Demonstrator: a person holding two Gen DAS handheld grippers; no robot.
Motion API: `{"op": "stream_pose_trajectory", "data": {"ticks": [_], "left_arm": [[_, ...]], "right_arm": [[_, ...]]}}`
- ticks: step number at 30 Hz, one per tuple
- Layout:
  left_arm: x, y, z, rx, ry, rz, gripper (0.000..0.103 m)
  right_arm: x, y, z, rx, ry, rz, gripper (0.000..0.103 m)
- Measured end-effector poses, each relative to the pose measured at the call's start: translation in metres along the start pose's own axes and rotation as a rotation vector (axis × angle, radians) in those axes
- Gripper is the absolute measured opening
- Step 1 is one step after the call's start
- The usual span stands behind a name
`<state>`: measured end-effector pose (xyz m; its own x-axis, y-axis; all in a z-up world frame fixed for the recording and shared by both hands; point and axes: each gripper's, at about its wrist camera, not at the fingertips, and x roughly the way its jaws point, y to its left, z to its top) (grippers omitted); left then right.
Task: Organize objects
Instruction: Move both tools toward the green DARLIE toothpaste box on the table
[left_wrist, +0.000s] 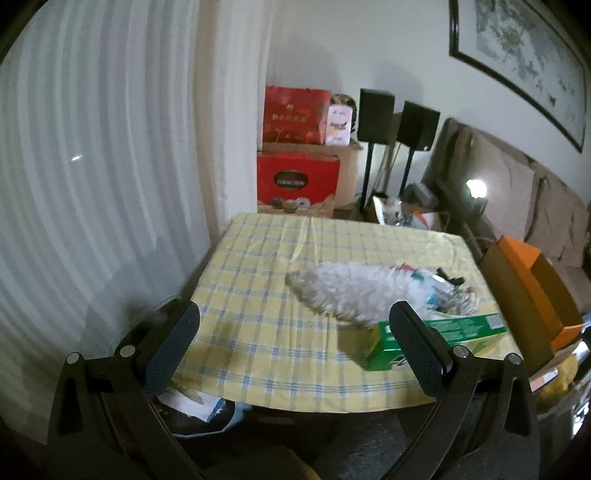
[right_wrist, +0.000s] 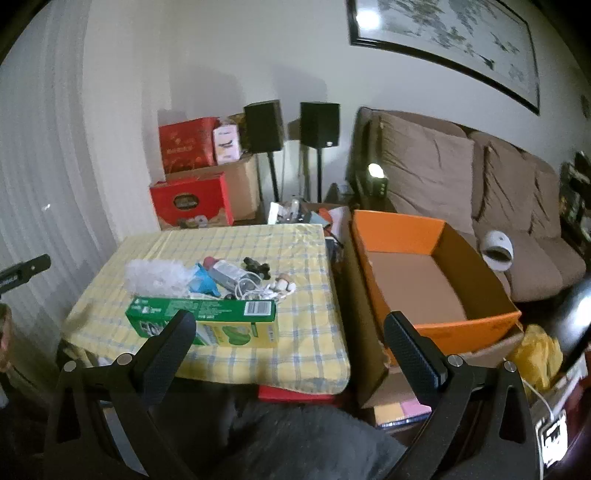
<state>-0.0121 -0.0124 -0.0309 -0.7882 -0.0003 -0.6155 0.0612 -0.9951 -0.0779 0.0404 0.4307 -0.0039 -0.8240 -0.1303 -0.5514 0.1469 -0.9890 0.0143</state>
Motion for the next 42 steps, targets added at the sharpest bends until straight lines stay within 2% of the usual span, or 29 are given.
{"op": "stream_pose_trajectory", "data": {"ticks": [6,8,12,17,19,23,26,30,35,39,42], "left_arm": [[0.019,-0.001,-0.005,-0.017,0.052,-0.014,0.102],[0.021,0.000,-0.002,-0.035,0.028,-0.031,0.102],[0.023,0.009,0.011,-0.079,-0.024,-0.001,0.102],[0.017,0.011,0.020,-0.081,-0.055,0.028,0.102],[0.014,0.008,0.022,-0.070,-0.065,0.031,0.102],[0.012,-0.005,0.019,-0.052,-0.074,0.039,0.102],[0.014,-0.008,0.015,-0.102,-0.082,0.041,0.102],[0.013,-0.004,0.018,-0.219,-0.063,0.060,0.102],[0.010,-0.006,0.018,-0.234,-0.051,0.078,0.102],[0.013,-0.016,0.015,-0.216,-0.004,0.063,0.103],[0.013,-0.025,0.018,-0.195,0.030,0.050,0.103]], "right_arm": [[0.033,0.004,-0.002,-0.058,0.026,0.068,0.103],[0.039,0.004,0.002,-0.055,0.008,0.118,0.103],[0.049,0.001,0.011,-0.054,-0.046,0.181,0.103],[0.056,-0.004,0.020,-0.092,-0.148,0.166,0.103],[0.059,-0.005,0.022,-0.100,-0.155,0.180,0.103],[0.067,-0.009,0.016,-0.056,-0.109,0.245,0.103],[0.074,-0.009,0.012,-0.025,-0.062,0.243,0.103],[0.073,-0.006,0.012,-0.040,-0.031,0.186,0.103],[0.064,-0.008,0.018,-0.048,-0.027,0.177,0.103],[0.063,-0.003,0.019,-0.071,-0.004,0.193,0.103],[0.059,0.006,0.021,-0.115,0.000,0.160,0.103]]}}
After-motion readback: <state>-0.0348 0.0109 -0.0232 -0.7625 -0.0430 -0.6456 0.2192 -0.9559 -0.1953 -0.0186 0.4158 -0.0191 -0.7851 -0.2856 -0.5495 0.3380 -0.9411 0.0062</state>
